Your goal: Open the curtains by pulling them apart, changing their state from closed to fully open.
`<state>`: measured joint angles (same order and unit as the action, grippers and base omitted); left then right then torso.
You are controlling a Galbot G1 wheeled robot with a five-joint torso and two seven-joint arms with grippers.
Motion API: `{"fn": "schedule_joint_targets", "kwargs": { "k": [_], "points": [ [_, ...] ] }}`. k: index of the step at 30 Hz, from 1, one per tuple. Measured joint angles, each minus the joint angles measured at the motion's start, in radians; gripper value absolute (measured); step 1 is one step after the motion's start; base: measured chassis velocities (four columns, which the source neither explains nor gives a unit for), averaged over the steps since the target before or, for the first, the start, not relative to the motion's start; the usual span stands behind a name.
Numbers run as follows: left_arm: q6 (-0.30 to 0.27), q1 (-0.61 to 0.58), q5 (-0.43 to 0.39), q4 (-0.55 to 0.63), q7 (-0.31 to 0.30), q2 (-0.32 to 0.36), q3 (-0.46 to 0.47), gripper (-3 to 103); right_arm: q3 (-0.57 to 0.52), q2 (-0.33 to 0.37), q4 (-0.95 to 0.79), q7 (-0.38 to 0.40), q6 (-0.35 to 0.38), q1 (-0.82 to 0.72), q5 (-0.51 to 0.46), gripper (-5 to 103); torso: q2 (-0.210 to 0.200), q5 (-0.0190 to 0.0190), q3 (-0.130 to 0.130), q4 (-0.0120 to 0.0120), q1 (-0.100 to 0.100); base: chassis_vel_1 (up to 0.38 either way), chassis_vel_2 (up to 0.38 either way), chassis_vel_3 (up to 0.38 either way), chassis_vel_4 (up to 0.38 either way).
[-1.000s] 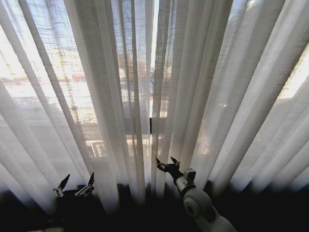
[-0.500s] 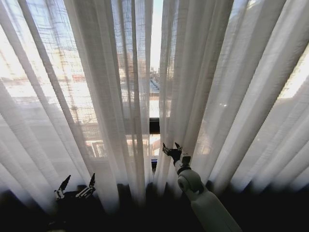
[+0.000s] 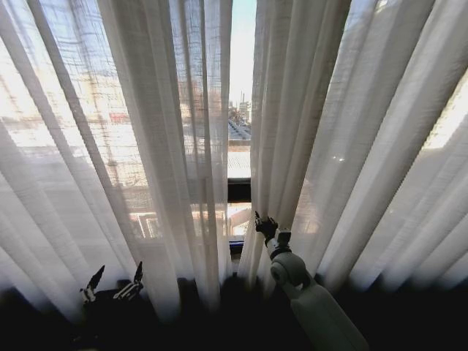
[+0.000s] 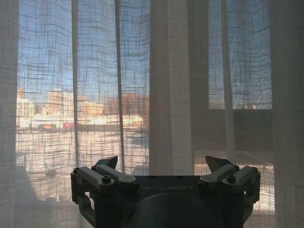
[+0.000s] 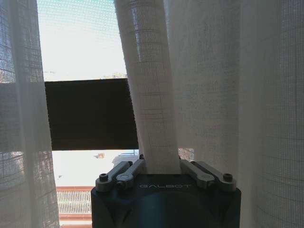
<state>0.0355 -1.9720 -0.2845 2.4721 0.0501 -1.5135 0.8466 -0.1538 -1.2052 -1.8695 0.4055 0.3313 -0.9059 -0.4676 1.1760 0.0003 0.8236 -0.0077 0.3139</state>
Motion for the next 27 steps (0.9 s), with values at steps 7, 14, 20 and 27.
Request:
{"fn": "schedule_joint_targets", "kwargs": {
  "k": [7,14,20,27],
  "points": [
    [0.019,-0.017,0.000,0.004,0.013,-0.002,0.006,100,-0.001,-0.003,-0.008,0.002,0.000,-0.002,0.000,1,0.000,-0.0001,0.000,0.0000,0.000,0.000,0.000,0.000,0.000],
    [0.044,-0.034,-0.002,-0.005,0.031,-0.015,0.006,100,-0.003,0.007,-0.025,0.005,0.002,-0.006,-0.014,0,0.000,0.0000,0.000,0.0000,0.000,0.000,0.000,0.000,0.000],
    [0.064,-0.047,-0.002,-0.013,0.036,-0.022,0.007,100,-0.005,0.012,-0.046,0.005,0.028,-0.020,-0.041,0,0.000,0.0000,0.000,0.0001,0.000,0.000,0.000,0.000,0.000],
    [0.073,-0.055,-0.002,-0.013,0.040,-0.025,0.007,100,-0.007,0.010,-0.047,0.008,0.030,-0.026,-0.041,0,0.000,-0.0001,0.000,0.0000,0.000,0.000,0.000,0.000,0.000]
  ]
}}
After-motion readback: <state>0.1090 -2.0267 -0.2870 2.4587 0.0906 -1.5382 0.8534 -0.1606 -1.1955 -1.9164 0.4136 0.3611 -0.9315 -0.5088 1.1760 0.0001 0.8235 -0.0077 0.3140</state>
